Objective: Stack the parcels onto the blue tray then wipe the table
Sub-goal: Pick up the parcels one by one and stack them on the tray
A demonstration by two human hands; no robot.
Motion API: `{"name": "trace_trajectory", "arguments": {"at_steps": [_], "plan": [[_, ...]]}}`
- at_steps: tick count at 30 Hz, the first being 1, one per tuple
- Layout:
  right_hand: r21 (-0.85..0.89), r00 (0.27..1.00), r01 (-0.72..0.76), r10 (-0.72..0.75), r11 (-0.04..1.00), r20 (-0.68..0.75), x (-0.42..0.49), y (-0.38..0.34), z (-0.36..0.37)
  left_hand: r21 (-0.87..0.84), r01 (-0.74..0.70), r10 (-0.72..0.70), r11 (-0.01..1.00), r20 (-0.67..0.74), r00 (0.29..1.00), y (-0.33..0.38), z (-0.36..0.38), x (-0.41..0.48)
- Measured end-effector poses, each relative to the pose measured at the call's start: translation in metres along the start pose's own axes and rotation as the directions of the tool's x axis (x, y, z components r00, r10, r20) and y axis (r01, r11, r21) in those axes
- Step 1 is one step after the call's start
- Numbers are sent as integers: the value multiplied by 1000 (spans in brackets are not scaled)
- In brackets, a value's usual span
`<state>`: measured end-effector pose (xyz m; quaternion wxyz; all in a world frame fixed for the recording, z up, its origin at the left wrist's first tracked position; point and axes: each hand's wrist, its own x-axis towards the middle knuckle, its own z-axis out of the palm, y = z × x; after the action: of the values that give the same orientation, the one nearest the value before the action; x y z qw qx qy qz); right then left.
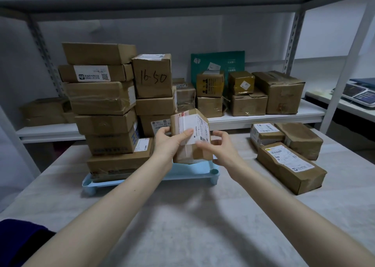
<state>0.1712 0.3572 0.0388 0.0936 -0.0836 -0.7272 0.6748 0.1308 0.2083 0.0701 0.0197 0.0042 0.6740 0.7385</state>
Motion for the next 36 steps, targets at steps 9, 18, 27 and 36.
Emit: {"name": "trace_trajectory", "arguments": {"at_steps": [9, 18, 27, 36], "plan": [[-30, 972, -119, 123, 992, 199, 14, 2, 1, 38, -42, 44, 998, -41, 998, 4, -23, 3], [82, 972, 37, -55, 996, 230, 27, -4, 21, 117, -42, 61, 992, -171, 983, 12, -64, 10], [169, 915, 297, -331, 940, 230, 42, -55, 45, 101, -179, 174, 979, 54, 983, 55, -75, 12], [33, 775, 619, -617, 785, 137, 23, -110, 38, 3, -314, 301, 950, 274, 913, 113, -59, 1]]}}
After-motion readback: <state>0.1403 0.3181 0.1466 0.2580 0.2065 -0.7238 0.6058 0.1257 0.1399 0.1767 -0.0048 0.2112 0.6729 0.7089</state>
